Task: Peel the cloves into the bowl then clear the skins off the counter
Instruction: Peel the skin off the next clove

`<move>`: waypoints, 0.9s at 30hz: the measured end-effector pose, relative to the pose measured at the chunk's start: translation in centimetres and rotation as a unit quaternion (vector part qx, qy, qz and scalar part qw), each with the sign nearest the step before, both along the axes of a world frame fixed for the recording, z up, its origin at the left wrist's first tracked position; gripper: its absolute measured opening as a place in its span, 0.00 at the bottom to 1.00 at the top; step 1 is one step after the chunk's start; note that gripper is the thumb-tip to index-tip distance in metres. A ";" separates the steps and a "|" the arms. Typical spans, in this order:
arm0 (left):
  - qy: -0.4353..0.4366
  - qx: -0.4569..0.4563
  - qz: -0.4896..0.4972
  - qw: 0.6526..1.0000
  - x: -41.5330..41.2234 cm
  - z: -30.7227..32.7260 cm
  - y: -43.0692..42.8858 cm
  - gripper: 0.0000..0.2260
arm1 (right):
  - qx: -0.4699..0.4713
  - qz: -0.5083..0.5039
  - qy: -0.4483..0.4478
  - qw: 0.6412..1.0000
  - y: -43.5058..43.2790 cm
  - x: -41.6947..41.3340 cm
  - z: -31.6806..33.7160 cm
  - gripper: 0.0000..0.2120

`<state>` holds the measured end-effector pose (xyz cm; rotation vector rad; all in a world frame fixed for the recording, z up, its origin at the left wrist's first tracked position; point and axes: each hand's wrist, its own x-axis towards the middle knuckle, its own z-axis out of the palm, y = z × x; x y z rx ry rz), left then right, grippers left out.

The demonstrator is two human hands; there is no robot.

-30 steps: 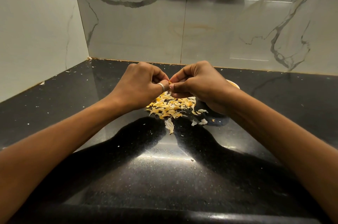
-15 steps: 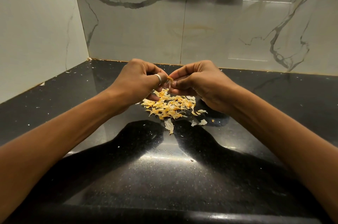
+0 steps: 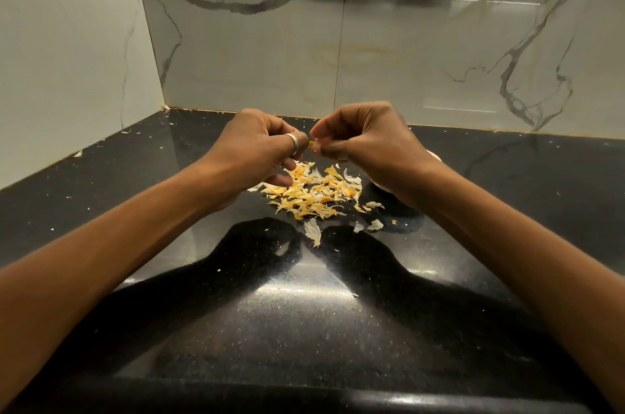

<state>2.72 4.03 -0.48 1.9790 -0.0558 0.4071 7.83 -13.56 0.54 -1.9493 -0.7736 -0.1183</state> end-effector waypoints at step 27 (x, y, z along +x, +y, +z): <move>0.023 -0.011 0.001 1.000 -0.2 0.3 -0.1 0.07 | 0.059 0.087 0.137 0.985 -0.2 -0.1 0.5 0.11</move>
